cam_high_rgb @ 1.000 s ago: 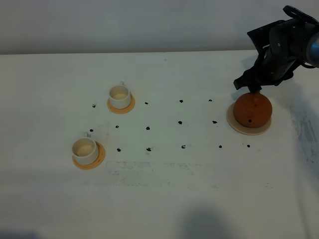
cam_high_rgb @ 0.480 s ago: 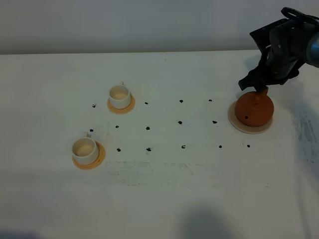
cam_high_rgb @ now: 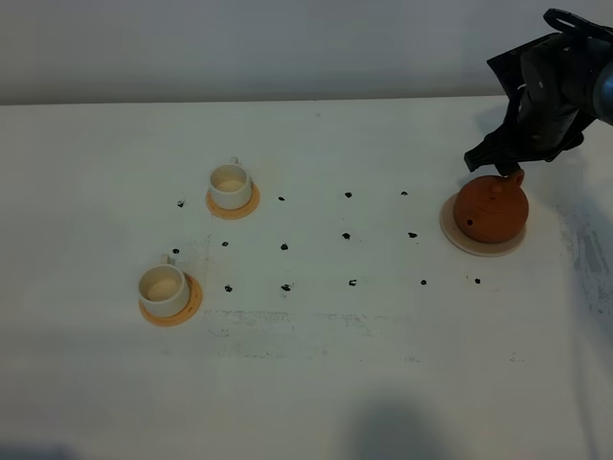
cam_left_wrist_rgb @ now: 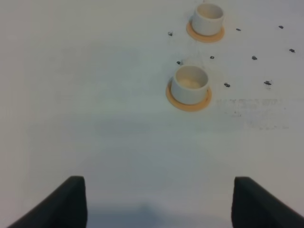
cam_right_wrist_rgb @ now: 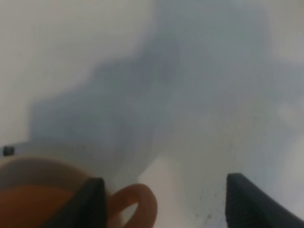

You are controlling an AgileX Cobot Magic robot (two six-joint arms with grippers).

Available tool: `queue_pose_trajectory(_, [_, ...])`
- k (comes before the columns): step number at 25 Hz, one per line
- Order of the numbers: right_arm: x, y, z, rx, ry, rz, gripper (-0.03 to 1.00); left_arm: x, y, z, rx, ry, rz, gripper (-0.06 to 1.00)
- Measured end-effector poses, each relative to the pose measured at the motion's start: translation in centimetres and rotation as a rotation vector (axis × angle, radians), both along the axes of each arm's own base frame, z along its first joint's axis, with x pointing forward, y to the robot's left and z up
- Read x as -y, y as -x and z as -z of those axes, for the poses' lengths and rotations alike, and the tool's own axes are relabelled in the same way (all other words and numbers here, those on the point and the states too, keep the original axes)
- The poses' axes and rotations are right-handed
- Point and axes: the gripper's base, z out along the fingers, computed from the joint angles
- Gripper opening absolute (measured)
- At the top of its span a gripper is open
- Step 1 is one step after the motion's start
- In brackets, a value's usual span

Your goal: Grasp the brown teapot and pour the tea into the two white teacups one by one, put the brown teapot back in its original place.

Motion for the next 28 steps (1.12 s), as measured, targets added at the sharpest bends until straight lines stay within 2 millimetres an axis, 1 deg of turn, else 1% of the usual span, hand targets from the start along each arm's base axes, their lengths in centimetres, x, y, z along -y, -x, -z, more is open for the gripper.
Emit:
queue_pose_trajectory(17, [0.5,0.7,-0.2,-0.062,0.094,0.001,0.56,0.0,0.0,0.0,0.0,0.0,0.0,0.61])
queue_pose_trajectory(28, [0.5,1.0,-0.1,-0.096,0.116,0.018,0.56,0.0,0.0,0.0,0.0,0.0,0.0,0.61])
